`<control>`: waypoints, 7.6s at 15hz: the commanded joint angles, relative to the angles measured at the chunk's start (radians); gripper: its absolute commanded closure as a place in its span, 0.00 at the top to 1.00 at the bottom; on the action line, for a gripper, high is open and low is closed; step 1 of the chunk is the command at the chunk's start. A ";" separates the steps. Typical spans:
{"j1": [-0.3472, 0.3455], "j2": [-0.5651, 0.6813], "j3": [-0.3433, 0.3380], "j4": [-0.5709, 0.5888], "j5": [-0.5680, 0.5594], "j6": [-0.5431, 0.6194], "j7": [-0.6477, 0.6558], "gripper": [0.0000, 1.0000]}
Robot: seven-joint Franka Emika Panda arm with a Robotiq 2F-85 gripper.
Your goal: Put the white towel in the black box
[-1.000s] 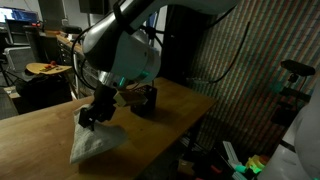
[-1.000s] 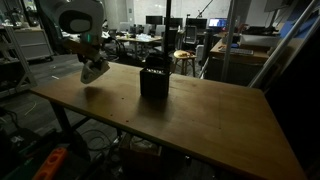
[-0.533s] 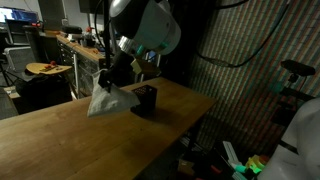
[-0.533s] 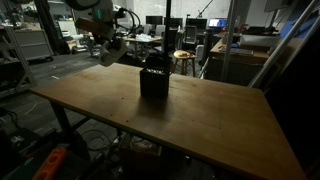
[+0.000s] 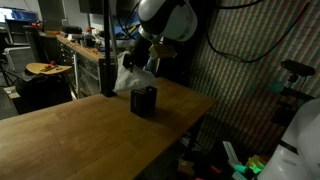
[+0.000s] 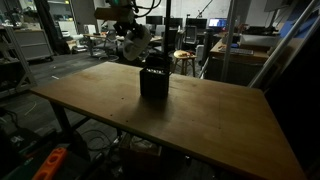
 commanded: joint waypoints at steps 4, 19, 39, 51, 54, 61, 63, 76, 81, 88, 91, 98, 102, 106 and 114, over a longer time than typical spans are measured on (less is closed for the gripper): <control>-0.044 0.018 -0.046 0.032 -0.267 0.062 0.158 0.01; -0.082 0.265 -0.120 0.142 -0.212 0.105 -0.111 0.02; -0.063 0.321 -0.092 0.178 -0.290 -0.090 -0.127 0.02; -0.091 0.363 -0.085 0.262 -0.227 -0.216 -0.147 0.02; -0.077 0.372 -0.076 0.274 -0.241 -0.245 -0.138 0.02; -0.049 0.387 -0.055 0.319 -0.253 -0.285 -0.135 0.02; -0.050 0.396 -0.054 0.325 -0.250 -0.293 -0.138 0.02; -0.109 0.476 -0.071 0.401 -0.195 -0.344 -0.137 0.02; -0.101 0.470 -0.049 0.398 -0.121 -0.391 -0.117 0.02; -0.097 0.475 -0.042 0.384 -0.110 -0.362 -0.102 0.02; -0.105 0.484 -0.047 0.389 -0.107 -0.362 -0.103 0.02; -0.114 0.494 -0.040 0.377 -0.059 -0.370 -0.108 0.02; -0.118 0.490 -0.042 0.372 -0.044 -0.366 -0.110 0.02; -0.120 0.477 -0.044 0.370 -0.037 -0.366 -0.104 0.16; -0.122 0.434 -0.057 0.355 -0.050 -0.363 -0.095 0.78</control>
